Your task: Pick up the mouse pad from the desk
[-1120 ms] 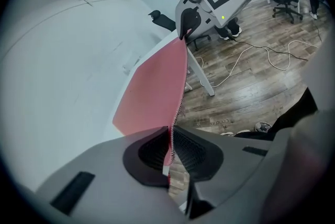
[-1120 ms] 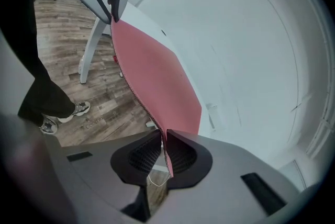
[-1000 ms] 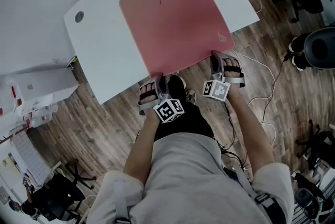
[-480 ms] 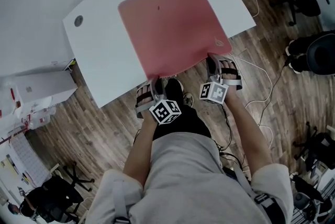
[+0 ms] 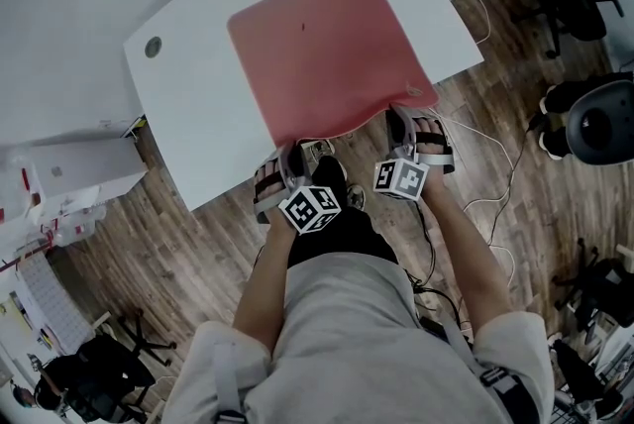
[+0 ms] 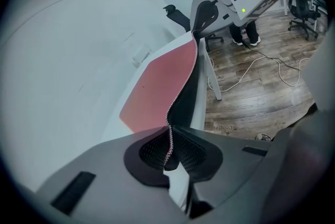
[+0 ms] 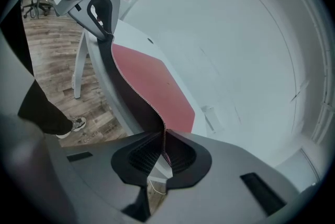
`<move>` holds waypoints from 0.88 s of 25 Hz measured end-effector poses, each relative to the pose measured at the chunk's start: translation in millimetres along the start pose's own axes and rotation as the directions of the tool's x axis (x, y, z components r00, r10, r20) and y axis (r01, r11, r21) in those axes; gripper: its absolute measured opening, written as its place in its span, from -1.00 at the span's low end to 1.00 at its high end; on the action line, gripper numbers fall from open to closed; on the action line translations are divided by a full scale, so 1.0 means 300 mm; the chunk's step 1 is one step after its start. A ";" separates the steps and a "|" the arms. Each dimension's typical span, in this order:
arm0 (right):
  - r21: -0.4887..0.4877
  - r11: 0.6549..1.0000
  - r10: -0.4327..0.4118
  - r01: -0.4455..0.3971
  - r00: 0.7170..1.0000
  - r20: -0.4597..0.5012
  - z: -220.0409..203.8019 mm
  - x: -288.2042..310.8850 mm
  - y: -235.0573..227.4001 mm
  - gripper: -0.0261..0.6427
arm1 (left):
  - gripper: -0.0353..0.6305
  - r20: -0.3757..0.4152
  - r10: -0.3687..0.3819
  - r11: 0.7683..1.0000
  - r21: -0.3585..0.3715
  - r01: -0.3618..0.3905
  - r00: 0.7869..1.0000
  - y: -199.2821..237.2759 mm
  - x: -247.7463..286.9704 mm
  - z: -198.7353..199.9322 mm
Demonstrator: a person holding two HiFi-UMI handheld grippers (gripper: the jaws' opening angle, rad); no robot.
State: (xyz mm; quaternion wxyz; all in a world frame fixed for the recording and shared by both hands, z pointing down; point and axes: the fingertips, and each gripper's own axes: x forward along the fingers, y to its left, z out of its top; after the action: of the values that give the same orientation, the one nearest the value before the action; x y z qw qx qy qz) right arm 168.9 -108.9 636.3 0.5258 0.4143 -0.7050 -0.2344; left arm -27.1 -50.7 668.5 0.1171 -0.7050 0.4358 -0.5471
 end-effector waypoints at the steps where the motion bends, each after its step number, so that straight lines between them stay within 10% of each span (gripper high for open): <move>1: -0.001 1.000 -0.003 0.003 1.000 0.004 0.002 0.003 -0.009 -0.76 | -0.81 0.000 0.004 1.000 -0.001 -0.004 1.000 0.008 0.004 0.005; 22: 0.026 1.000 -0.017 0.017 1.000 0.017 0.061 0.113 -0.116 -0.76 | -0.81 -0.016 0.013 0.998 -0.059 -0.014 1.000 0.155 0.136 0.040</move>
State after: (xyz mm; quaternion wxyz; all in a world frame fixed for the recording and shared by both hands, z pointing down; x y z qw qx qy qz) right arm 160.0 -158.1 622.0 0.5121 0.4250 -0.7090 -0.2332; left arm -38.2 -112.3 661.5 0.0965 -0.7009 0.4574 -0.5387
